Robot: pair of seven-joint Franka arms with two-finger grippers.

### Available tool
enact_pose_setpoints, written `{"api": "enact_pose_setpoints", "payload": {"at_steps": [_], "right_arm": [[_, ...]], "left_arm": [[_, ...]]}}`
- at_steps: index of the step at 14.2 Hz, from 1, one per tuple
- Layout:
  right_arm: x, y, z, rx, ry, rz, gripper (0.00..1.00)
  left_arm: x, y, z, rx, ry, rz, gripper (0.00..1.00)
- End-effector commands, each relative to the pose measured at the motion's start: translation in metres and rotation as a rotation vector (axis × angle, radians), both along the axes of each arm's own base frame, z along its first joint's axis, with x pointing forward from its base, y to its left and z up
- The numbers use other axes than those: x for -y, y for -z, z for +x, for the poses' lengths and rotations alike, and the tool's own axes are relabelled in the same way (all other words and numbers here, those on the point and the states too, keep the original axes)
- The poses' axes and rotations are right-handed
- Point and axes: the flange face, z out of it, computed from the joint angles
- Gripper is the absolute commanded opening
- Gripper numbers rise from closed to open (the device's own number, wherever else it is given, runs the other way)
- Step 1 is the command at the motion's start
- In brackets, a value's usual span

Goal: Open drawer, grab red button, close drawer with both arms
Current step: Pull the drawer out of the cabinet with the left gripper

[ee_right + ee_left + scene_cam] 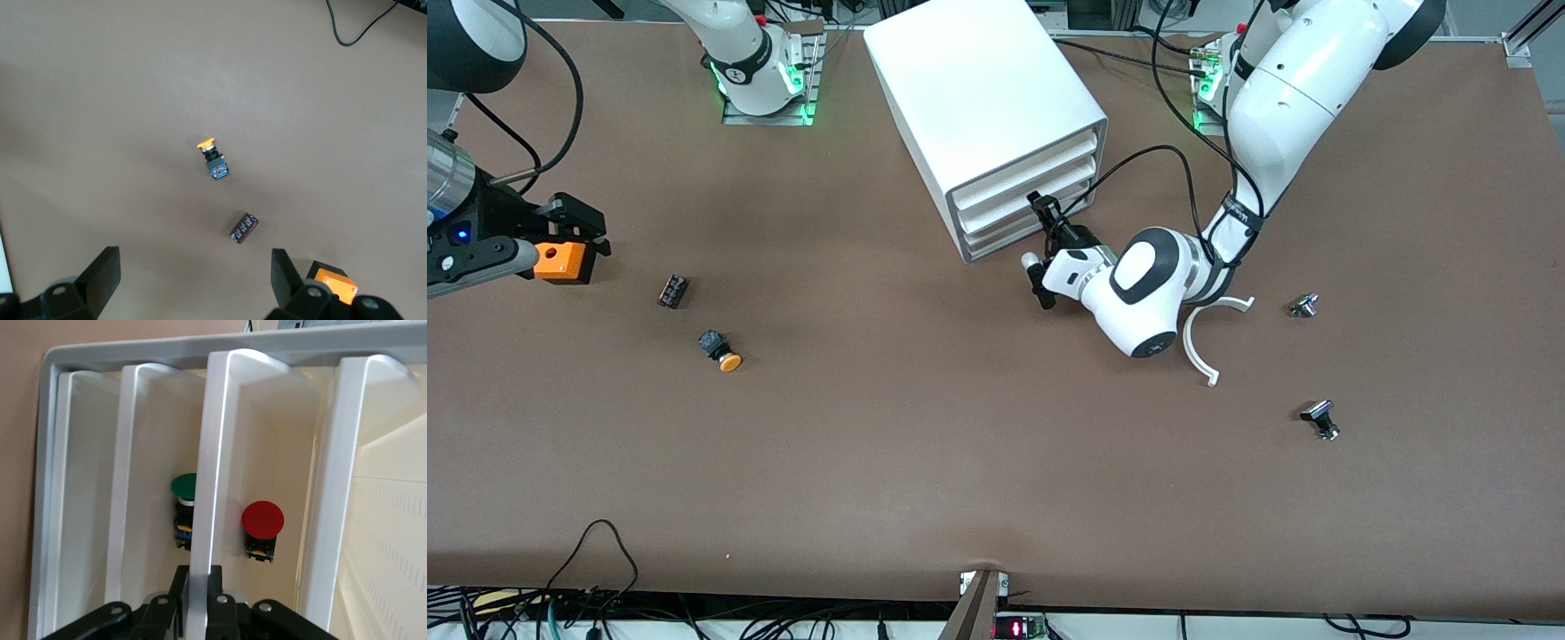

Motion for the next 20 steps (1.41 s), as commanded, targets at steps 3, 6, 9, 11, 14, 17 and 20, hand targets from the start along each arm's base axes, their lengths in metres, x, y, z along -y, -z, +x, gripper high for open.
{"api": "enact_pose_setpoints", "payload": {"at_steps": [3, 6, 9, 11, 14, 17, 20], "right_arm": [[0.003, -0.005, 0.003, 0.008, 0.015, 0.008, 0.99], [0.003, -0.004, 0.004, 0.007, 0.015, 0.008, 1.00], [0.003, -0.004, 0.004, 0.008, 0.017, 0.008, 1.00], [0.003, -0.005, 0.004, 0.010, 0.017, 0.008, 1.00], [0.003, -0.005, 0.004, 0.010, 0.017, 0.008, 0.99], [0.003, -0.004, 0.005, 0.009, 0.017, 0.007, 1.00], [0.003, -0.004, 0.005, 0.008, 0.017, 0.007, 1.00]], "left_arm": [[-0.028, 0.007, 0.040, 0.023, -0.041, 0.042, 0.00], [-0.041, 0.013, 0.049, 0.028, -0.061, 0.061, 0.00], [-0.057, 0.013, 0.065, 0.035, -0.076, 0.070, 0.00], [-0.064, 0.011, 0.078, 0.042, -0.085, 0.072, 0.00], [-0.074, 0.011, 0.087, 0.057, -0.103, 0.084, 0.00], [-0.082, 0.016, 0.097, 0.067, -0.121, 0.090, 0.00], [-0.095, 0.016, 0.105, 0.079, -0.139, 0.105, 0.00]]}}
